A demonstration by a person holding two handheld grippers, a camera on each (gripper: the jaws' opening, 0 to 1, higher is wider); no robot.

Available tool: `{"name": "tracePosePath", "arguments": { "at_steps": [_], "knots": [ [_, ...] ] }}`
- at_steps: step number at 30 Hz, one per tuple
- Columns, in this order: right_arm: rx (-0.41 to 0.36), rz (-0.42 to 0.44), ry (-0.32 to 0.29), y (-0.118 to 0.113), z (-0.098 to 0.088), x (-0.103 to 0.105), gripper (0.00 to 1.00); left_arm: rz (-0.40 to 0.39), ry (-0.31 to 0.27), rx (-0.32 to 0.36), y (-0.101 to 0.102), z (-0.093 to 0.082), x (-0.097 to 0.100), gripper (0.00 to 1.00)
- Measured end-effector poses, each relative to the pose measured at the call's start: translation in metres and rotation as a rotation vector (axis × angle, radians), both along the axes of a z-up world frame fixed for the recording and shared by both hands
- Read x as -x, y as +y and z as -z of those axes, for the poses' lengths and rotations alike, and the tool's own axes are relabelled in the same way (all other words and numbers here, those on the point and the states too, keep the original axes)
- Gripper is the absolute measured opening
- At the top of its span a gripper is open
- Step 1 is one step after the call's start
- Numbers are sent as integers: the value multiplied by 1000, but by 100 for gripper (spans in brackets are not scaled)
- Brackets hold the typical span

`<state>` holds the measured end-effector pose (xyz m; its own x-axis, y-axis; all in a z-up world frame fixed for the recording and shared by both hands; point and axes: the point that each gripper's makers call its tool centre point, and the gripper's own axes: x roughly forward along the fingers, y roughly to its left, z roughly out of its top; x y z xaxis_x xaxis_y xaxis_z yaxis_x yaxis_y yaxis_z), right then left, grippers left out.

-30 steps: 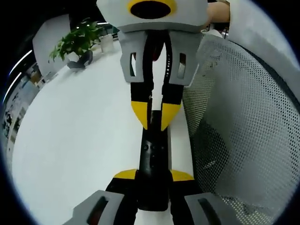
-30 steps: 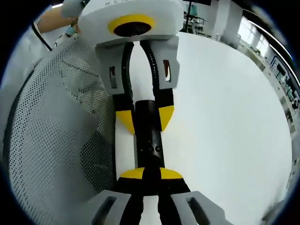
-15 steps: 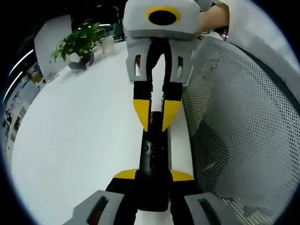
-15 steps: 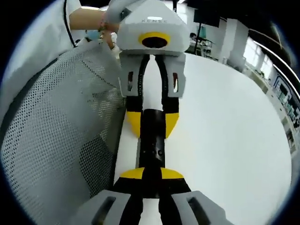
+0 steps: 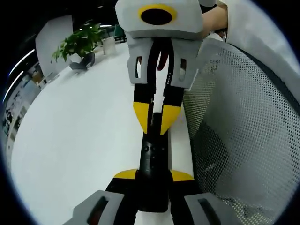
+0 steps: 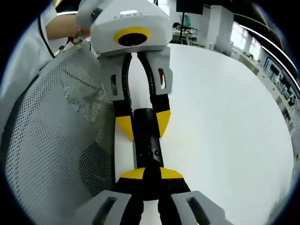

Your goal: Press the specified remote control buttons in sequence, fully releasing each button before pressing the next.

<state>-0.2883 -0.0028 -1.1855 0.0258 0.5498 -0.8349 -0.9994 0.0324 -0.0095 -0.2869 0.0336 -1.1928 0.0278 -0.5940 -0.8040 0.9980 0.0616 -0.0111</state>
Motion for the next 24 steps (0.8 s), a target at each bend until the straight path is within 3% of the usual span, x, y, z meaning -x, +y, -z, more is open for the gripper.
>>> {"name": "tracePosePath", "arguments": {
  "at_steps": [6,10,15,19,24],
  "knots": [
    [-37,-113,-13,1,-1,0,6,-1,0,-1,0,0,0,22],
    [-32,-135,0,2,-2,-1,6,-5,1,9,0,0,0,22],
    [23,3,67,2,0,-2,5,-4,0,8,0,1,-1,22],
    [52,108,86,3,0,-5,5,-5,0,8,0,2,-1,22],
    [15,79,44,2,0,-2,5,-6,0,13,0,2,-2,22]
  ]
}}
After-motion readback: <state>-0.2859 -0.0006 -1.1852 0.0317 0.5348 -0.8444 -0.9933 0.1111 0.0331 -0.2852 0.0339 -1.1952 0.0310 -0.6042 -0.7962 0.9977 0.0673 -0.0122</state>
